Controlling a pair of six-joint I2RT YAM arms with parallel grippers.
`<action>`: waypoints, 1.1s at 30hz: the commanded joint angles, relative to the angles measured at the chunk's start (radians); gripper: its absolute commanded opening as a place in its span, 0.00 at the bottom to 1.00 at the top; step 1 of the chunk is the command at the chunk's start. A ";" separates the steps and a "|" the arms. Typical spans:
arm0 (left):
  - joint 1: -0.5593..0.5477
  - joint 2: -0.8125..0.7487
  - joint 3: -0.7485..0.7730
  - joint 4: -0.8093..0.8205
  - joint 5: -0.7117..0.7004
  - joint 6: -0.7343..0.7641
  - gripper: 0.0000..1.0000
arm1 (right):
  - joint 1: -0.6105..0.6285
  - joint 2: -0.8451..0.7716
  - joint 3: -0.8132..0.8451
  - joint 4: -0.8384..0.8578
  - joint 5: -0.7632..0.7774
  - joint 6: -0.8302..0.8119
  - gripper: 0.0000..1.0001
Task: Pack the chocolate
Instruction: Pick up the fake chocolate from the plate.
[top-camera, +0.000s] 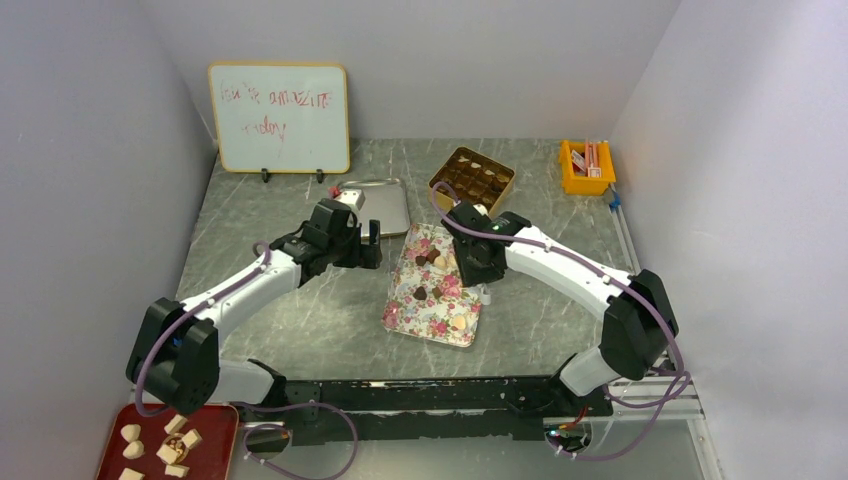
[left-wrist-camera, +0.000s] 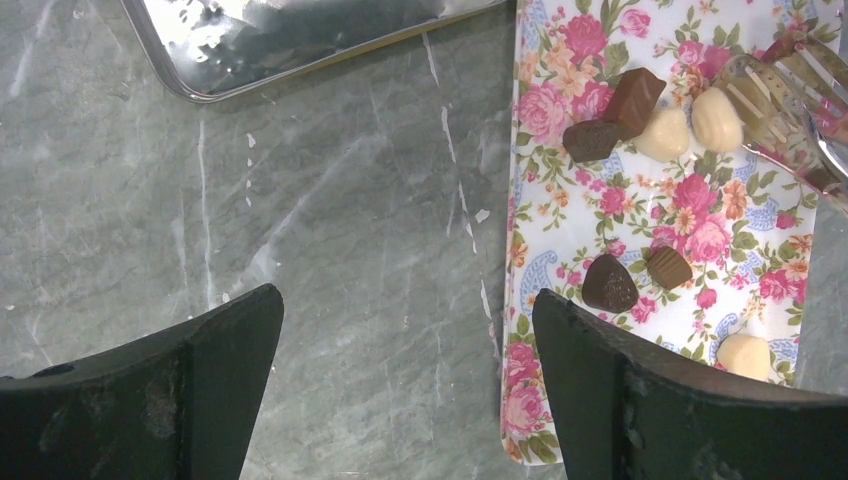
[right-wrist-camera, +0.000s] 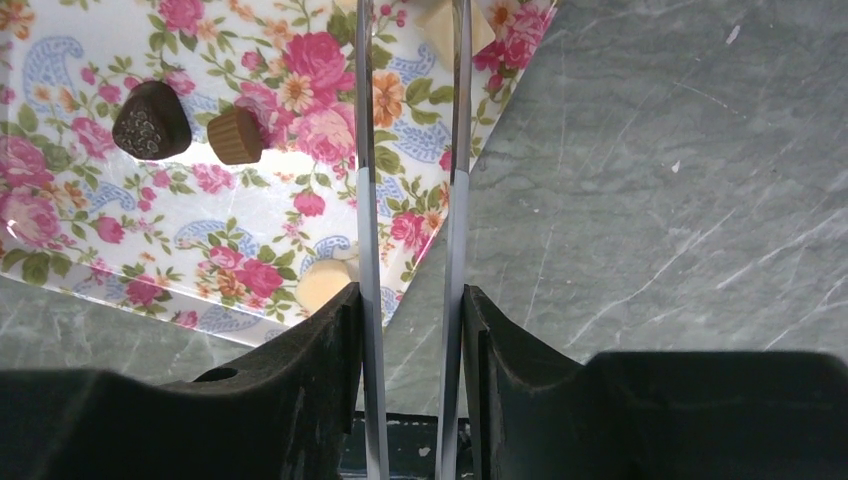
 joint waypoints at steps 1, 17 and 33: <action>-0.004 0.001 0.038 0.031 0.013 0.015 1.00 | 0.006 -0.040 -0.004 -0.022 0.029 0.001 0.39; -0.004 -0.025 0.020 0.025 0.012 -0.004 1.00 | 0.007 -0.073 0.064 -0.019 0.089 -0.016 0.04; -0.004 -0.040 0.022 0.010 -0.001 0.001 1.00 | -0.051 0.040 0.344 0.021 0.141 -0.111 0.00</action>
